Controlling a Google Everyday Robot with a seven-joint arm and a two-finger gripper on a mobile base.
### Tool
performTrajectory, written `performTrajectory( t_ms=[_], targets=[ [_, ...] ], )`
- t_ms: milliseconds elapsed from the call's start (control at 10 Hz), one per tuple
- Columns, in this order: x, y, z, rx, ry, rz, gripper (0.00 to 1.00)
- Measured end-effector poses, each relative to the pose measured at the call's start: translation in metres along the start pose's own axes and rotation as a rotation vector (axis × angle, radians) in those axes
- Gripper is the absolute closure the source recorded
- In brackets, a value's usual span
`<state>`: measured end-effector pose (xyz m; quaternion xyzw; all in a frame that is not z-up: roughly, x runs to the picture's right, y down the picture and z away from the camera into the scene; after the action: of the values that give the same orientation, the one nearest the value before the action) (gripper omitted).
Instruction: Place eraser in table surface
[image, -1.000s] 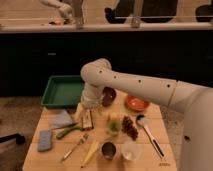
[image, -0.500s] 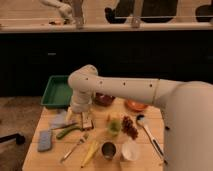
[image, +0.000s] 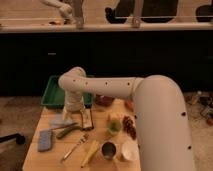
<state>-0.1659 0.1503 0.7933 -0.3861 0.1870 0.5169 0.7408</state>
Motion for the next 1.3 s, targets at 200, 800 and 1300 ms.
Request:
performTrajectory(
  t_ms=[200,800,1300],
  targets=[
    [-0.014,-0.009,0.014,0.001,0.023,0.005,0.20],
    [-0.017,-0.068,0.038,-0.024,0.067,0.098,0.20],
    [-0.011,-0.081,0.068,-0.036,0.137,0.118,0.20]
  ],
)
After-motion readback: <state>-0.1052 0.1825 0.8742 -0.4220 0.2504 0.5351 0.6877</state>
